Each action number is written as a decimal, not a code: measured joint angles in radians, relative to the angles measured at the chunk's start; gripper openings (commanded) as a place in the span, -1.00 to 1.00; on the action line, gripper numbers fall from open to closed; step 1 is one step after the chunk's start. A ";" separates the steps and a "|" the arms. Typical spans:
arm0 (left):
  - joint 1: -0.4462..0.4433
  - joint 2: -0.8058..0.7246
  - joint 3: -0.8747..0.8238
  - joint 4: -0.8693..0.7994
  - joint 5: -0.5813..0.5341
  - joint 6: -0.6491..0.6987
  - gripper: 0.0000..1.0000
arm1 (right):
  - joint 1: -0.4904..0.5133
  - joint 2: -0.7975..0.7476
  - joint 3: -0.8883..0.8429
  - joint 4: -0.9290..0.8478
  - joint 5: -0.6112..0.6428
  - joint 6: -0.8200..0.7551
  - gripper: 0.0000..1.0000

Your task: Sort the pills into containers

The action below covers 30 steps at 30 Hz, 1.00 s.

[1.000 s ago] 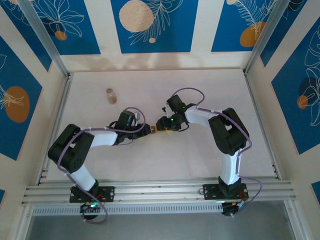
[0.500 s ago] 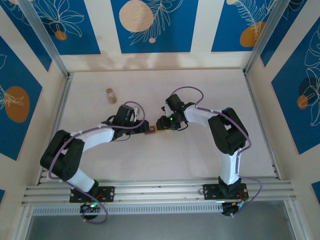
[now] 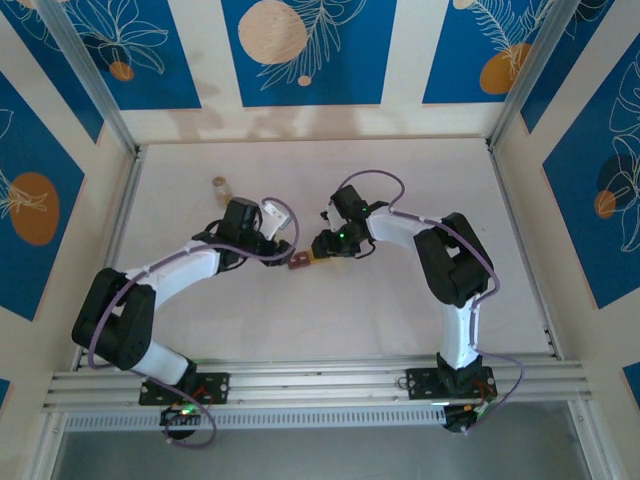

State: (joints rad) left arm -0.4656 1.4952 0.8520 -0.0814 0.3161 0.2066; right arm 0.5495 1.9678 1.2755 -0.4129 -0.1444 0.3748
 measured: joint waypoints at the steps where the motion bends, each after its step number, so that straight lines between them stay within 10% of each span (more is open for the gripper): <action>1: 0.000 0.000 -0.008 0.005 0.029 0.065 0.27 | 0.000 0.002 0.001 0.000 -0.005 -0.002 0.00; 15: 0.047 0.014 0.043 -0.088 0.122 0.613 0.34 | -0.006 0.007 -0.004 0.030 -0.033 -0.010 -0.03; 30: -0.004 0.121 0.036 -0.037 -0.024 0.687 0.40 | -0.006 0.005 -0.027 0.077 -0.045 -0.006 -0.04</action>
State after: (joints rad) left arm -0.4694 1.6161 0.8883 -0.1188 0.2924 0.8932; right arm 0.5438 1.9732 1.2488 -0.3359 -0.1890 0.3683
